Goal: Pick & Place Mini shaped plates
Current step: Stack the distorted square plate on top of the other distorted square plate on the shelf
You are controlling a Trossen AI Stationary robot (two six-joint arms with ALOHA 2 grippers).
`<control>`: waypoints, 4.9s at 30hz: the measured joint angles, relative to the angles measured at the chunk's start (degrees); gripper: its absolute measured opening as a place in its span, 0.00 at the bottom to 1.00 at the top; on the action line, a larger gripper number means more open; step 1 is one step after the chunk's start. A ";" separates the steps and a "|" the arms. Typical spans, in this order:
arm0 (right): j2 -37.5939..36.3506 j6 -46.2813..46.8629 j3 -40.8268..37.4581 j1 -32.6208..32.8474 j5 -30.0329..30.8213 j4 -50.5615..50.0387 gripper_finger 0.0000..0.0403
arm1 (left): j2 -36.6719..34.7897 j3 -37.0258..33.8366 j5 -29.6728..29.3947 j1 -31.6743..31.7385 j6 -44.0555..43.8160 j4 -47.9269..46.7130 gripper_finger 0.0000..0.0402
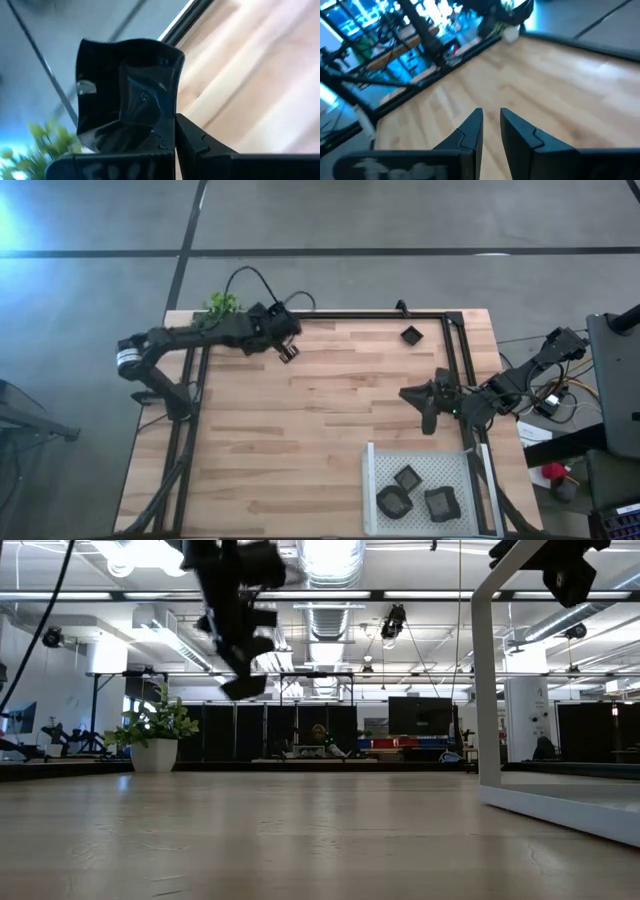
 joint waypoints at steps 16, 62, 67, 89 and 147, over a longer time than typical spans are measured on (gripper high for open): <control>1.47 -10.10 0.00 -2.66 3.07 7.45 0.16 | 3.34 5.62 -7.92 -25.07 22.70 15.15 0.00; 26.41 -18.69 8.09 -22.71 -17.54 13.85 0.26 | 11.15 5.55 -5.44 -34.84 54.55 20.40 0.00; 27.72 -18.71 8.09 -23.05 -17.52 13.72 0.26 | 11.15 5.55 -5.57 -34.97 54.54 20.27 0.00; 28.20 -21.29 8.68 -23.15 -16.89 13.66 0.04 | 11.10 5.55 -5.80 -35.01 54.15 20.62 0.00; 28.13 -21.72 8.66 -23.10 -17.09 13.78 0.02 | 11.06 5.55 -3.93 -34.84 45.06 21.30 0.12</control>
